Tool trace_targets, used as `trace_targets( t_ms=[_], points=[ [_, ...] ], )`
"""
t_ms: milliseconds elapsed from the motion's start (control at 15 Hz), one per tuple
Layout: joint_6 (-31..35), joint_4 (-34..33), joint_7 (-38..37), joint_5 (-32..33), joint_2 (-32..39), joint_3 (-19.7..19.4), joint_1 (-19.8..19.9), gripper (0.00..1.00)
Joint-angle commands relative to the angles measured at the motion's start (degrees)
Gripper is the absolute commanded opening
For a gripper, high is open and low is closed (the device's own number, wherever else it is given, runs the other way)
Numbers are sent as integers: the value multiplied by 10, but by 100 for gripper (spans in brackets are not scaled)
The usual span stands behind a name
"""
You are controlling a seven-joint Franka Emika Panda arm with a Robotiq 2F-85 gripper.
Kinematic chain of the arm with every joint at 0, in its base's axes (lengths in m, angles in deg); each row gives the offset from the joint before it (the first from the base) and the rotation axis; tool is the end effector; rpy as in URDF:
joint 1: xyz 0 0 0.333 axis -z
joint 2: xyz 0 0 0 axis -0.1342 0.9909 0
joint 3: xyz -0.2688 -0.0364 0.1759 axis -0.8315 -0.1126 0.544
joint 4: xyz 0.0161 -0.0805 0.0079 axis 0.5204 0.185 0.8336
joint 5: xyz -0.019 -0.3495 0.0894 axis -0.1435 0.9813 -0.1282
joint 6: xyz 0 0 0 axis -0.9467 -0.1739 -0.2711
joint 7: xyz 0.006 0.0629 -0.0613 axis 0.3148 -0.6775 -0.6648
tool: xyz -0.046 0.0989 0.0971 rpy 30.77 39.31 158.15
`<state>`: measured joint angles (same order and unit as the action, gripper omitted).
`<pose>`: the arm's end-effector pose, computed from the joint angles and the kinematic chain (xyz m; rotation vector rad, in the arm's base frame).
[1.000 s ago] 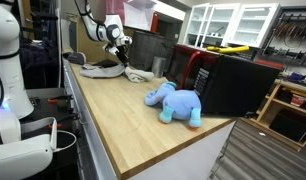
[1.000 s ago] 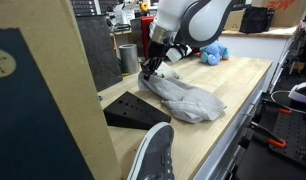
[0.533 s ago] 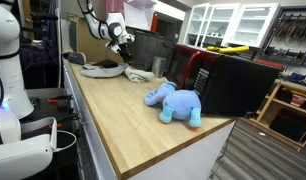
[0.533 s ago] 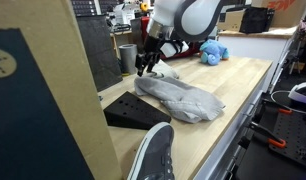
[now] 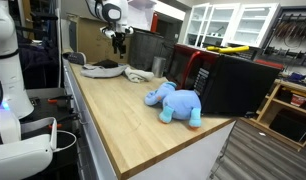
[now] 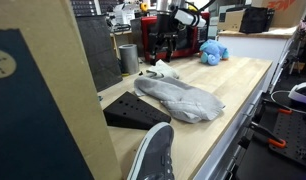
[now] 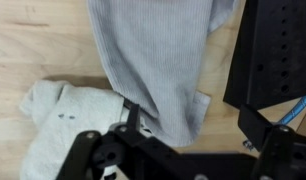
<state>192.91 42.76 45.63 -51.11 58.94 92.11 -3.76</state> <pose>0.4922 0.1839 0.3567 -2.9680 -0.1376 -0.2185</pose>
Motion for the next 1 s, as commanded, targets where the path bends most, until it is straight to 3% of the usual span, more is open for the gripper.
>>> trace_targets(
  t_ms=[0, 333, 933],
  points=[
    [-92, 44, 53, -43, -65, 1, 12, 100],
    [-132, 89, 99, -74, -88, -1, 8, 100],
    [-19, 77, 67, -45, -37, -6, 24, 100]
  ],
)
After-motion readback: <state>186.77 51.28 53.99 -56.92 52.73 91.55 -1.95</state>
